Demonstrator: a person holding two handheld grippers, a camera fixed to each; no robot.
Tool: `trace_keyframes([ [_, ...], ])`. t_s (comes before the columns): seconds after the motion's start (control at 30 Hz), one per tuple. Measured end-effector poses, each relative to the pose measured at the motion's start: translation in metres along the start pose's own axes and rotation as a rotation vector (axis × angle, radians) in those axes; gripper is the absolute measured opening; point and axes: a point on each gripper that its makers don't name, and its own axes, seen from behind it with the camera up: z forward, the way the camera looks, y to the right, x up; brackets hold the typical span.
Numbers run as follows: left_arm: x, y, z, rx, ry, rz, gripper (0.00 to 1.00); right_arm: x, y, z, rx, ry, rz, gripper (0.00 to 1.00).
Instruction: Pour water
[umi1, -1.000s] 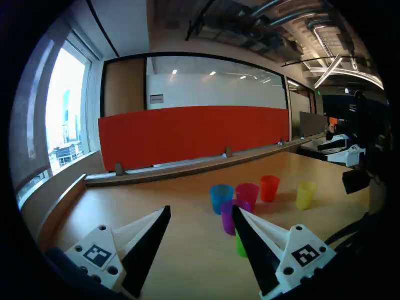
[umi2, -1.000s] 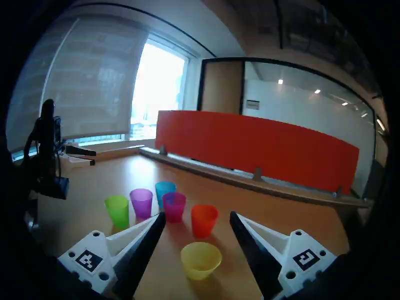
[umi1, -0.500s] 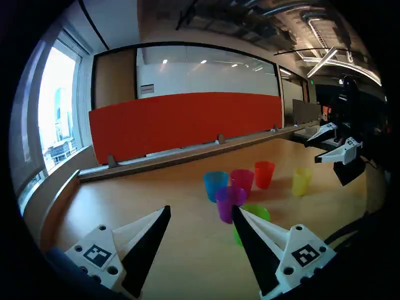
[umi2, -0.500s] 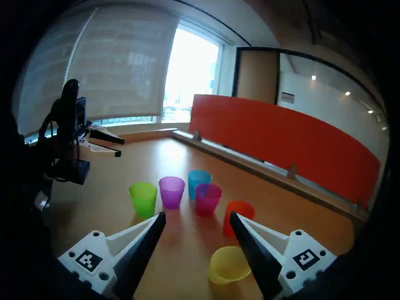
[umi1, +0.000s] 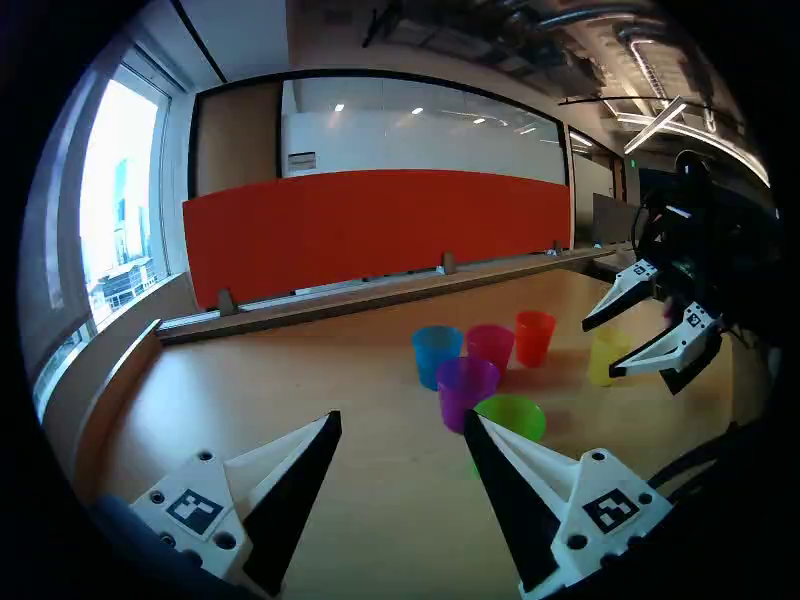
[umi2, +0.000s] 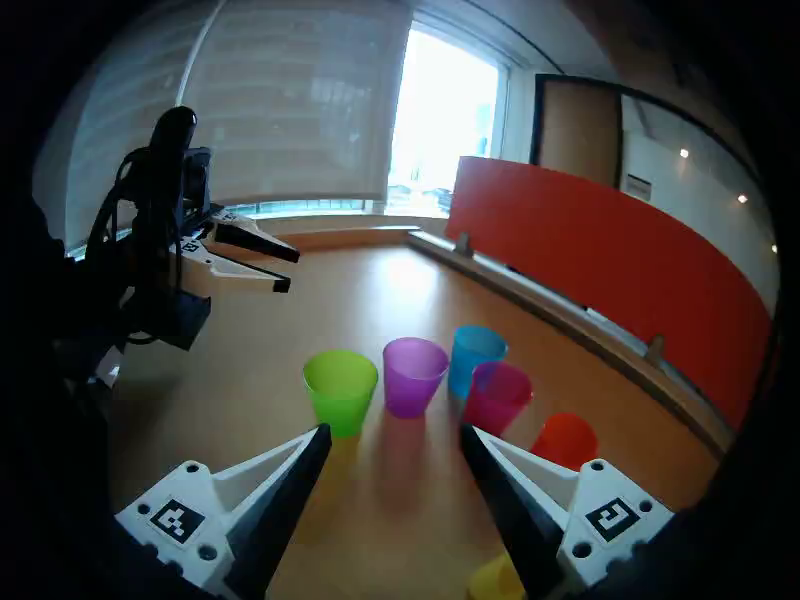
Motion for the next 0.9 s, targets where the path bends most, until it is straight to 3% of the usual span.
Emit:
trace_keyframes([
  [0.5, -0.016, -0.013, 0.005, 0.038, -0.034, -0.034, 0.9, -0.012, -0.029, 0.065, 0.117, -0.081, -0.001, 1.0],
  [0.9, -0.018, -0.021, 0.003, 0.056, -0.034, -0.041, 0.9, -0.017, -0.043, 0.1, 0.162, -0.119, -0.004, 1.0],
])
